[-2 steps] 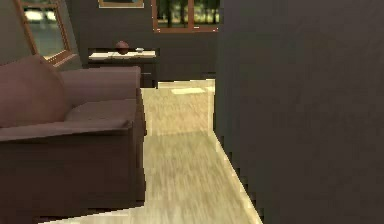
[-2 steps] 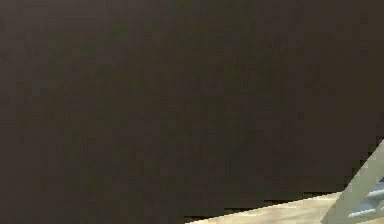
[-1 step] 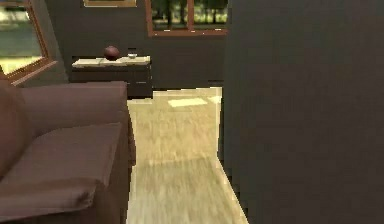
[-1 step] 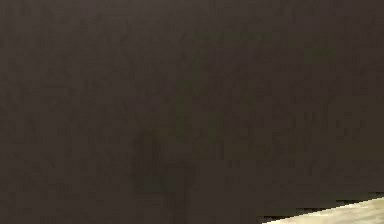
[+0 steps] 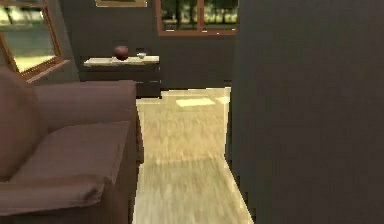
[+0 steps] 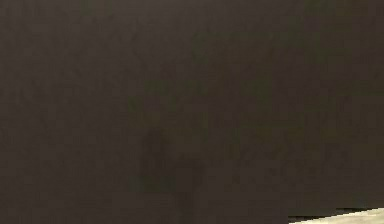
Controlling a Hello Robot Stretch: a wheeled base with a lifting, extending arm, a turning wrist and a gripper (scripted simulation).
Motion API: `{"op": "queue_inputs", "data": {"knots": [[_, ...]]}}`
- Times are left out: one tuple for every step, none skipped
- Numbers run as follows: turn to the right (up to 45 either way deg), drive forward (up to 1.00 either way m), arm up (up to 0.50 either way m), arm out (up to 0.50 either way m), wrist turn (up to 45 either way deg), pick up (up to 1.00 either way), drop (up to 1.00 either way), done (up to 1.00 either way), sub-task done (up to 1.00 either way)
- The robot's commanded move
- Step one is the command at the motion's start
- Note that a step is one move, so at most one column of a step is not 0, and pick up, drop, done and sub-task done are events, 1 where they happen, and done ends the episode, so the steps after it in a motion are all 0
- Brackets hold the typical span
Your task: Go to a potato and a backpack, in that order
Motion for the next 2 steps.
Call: {"op": "queue_inputs", "data": {"knots": [[9.0, 0.00, 0.00, 0.00, 0.0, 0.00, 0.00, 0.00, 0.00], [0.0, 0.45, 0.00, 0.00, 0.0, 0.00, 0.00, 0.00, 0.00]]}}
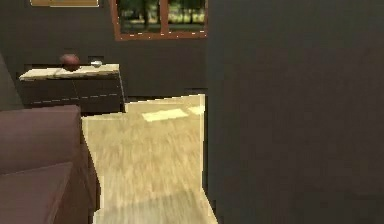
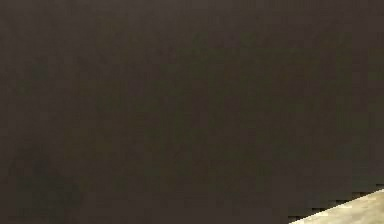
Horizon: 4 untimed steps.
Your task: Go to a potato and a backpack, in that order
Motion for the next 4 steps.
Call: {"op": "queue_inputs", "data": {"knots": [[-12.0, 0.00, 0.00, 0.00, 0.0, 0.00, 0.00, 0.00, 0.00], [0.0, 1.00, 0.00, 0.00, 0.0, 0.00, 0.00, 0.00, 0.00], [0.0, 0.65, 0.00, 0.00, 0.0, 0.00, 0.00, 0.00, 0.00], [-3.0, 0.00, 0.00, 0.00, 0.0, 0.00, 0.00, 0.00, 0.00]]}}
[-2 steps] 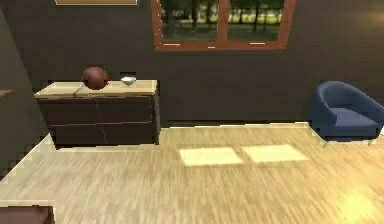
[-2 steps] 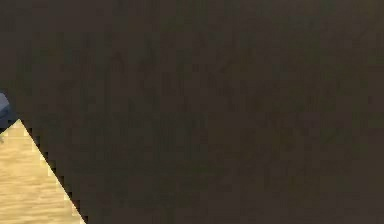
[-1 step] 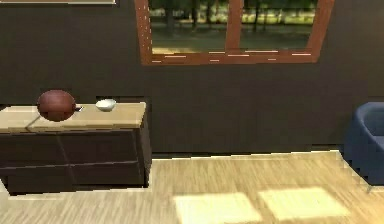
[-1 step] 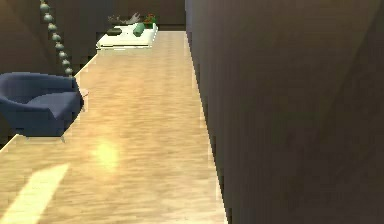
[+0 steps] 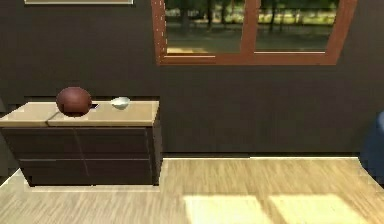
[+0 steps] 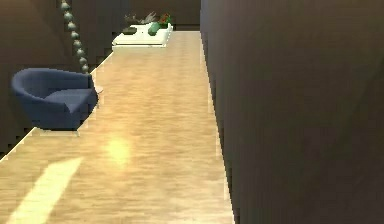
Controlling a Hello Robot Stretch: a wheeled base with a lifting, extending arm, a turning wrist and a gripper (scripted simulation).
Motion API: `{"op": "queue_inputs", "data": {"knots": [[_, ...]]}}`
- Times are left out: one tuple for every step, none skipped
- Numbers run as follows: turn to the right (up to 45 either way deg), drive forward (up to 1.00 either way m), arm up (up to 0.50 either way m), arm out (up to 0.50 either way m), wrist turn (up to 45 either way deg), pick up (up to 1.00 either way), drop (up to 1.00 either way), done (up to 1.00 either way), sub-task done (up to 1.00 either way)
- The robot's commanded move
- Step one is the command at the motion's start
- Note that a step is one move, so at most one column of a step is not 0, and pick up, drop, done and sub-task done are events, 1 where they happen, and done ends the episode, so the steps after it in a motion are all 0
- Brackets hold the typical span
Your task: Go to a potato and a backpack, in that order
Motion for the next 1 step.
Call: {"op": "queue_inputs", "data": {"knots": [[0.0, 0.25, 0.00, 0.00, 0.0, 0.00, 0.00, 0.00, 0.00]]}}
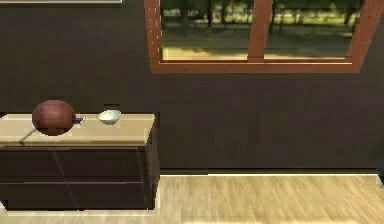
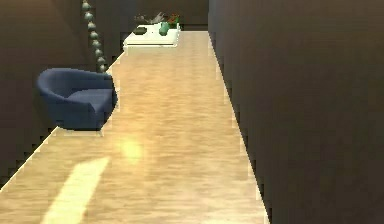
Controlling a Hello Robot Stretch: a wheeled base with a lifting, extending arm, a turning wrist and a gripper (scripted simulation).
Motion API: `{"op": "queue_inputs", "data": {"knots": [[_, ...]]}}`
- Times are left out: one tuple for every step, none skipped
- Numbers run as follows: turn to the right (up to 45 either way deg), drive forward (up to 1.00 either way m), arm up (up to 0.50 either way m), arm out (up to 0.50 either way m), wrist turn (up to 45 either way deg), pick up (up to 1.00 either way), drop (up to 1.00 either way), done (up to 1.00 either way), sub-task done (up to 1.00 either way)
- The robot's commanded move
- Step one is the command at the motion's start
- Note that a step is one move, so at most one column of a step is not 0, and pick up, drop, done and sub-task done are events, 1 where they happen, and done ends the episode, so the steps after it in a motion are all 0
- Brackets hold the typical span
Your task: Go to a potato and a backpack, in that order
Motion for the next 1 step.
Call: {"op": "queue_inputs", "data": {"knots": [[45.0, 0.00, 0.00, 0.00, 0.0, 0.00, 0.00, 0.00, 0.00]]}}
